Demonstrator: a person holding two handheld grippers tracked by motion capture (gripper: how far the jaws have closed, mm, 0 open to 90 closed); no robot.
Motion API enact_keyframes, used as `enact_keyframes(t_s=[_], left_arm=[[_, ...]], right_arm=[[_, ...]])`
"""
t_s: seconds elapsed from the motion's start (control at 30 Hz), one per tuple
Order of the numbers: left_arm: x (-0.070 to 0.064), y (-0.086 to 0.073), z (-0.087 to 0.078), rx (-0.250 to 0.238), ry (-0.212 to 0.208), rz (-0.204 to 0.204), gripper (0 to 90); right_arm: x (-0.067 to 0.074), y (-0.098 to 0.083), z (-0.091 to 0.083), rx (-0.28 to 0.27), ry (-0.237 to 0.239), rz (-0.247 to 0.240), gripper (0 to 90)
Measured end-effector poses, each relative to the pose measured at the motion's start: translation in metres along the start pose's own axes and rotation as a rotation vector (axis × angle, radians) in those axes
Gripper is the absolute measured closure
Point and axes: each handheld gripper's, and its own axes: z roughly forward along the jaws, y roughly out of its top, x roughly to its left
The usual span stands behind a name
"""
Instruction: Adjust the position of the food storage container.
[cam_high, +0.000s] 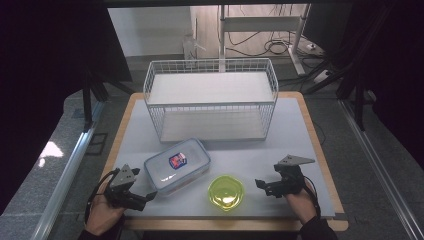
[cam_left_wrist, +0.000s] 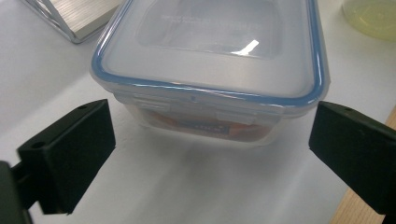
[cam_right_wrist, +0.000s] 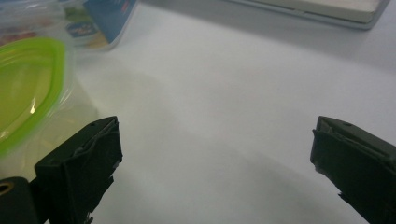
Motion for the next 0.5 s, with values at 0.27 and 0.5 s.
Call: enact_keyframes(t_s=[0.27, 0.5], left_arm=[[0.0036, -0.0026, -0.0024, -0.046, -0.015, -0.041, 1.9], [0.0065, -0.0037, -0.0048, -0.076, -0.028, -0.068, 2.9]], right_arm=[[0.0080, 0.0027, 0.0068, 0.032, -0.016, -0.039, 0.0], [0.0081, 0.0031, 0.0072, 0.048, -0.001, -0.033, 0.4]])
